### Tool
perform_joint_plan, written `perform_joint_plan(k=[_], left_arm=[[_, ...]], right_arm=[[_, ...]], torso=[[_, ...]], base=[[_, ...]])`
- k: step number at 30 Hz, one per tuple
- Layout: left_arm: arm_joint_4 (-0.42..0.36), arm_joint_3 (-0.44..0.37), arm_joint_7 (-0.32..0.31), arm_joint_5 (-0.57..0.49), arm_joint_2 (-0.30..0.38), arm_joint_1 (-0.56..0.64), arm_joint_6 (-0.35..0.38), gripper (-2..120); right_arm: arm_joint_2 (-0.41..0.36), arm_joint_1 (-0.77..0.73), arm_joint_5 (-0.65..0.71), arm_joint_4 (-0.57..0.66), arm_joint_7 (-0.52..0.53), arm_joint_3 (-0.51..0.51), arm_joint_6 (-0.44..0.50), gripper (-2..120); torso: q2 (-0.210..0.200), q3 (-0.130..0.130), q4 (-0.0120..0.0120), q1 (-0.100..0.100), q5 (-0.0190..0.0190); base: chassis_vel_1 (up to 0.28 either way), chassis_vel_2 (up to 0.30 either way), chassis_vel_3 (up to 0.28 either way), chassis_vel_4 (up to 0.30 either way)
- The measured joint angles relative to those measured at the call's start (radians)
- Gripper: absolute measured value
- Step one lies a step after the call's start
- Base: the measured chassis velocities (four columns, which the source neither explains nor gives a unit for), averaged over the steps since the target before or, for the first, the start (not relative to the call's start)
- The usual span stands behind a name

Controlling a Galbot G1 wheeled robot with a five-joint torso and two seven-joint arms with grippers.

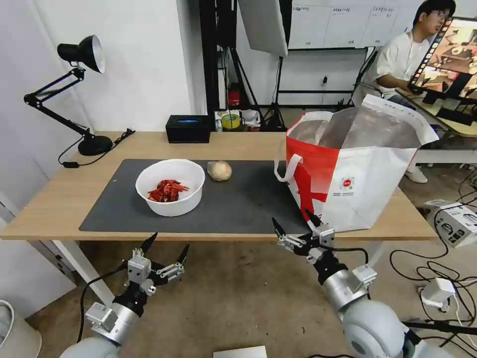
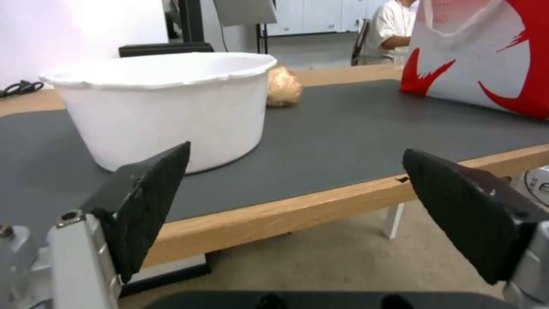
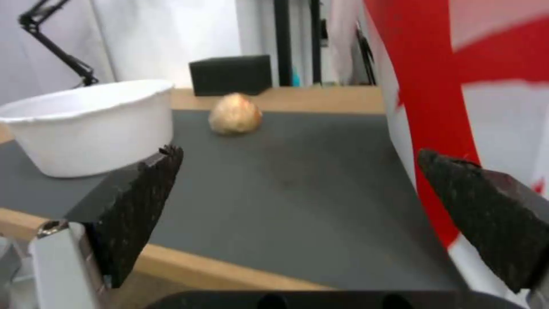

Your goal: Pick up the trash from the table and place it into the takeout bag.

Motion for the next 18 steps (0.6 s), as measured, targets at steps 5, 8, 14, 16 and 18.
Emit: perform_joint_plan(k=[5, 8, 14, 16, 18], left_arm=[[0.006, 0.002, 0.000, 0.005, -0.005, 0.002, -0.004, 100], [0.009, 0.003, 0.001, 0.010, -0.009, 0.003, -0.005, 100], [0.012, 0.003, 0.002, 0.016, -0.012, 0.006, -0.007, 100], [0.013, 0.003, 0.002, 0.017, -0.012, 0.006, -0.007, 100], [0.014, 0.003, 0.002, 0.020, -0.014, 0.009, -0.008, 100]], right_arm=[[0.022, -0.029, 0.000, -0.005, 0.019, -0.007, 0.001, 100], [0.033, -0.040, 0.000, -0.005, 0.029, -0.013, 0.003, 100], [0.048, -0.058, -0.031, -0.009, 0.038, -0.018, 0.009, 100], [0.050, -0.060, -0.035, -0.009, 0.039, -0.019, 0.010, 100], [0.056, -0.064, -0.037, -0.010, 0.040, -0.020, 0.011, 100]], torso=[[0.000, 0.000, 0.0000, 0.000, -0.0001], [0.000, 0.000, 0.0000, 0.000, 0.0000], [0.000, 0.000, 0.0000, 0.000, -0.0001], [0.000, 0.000, 0.0000, 0.000, 0.0000], [0.000, 0.000, 0.0000, 0.000, 0.0000]], base=[[0.000, 0.000, 0.000, 0.000], [0.000, 0.000, 0.000, 0.000], [0.000, 0.000, 0.000, 0.000], [0.000, 0.000, 0.000, 0.000], [0.000, 0.000, 0.000, 0.000]])
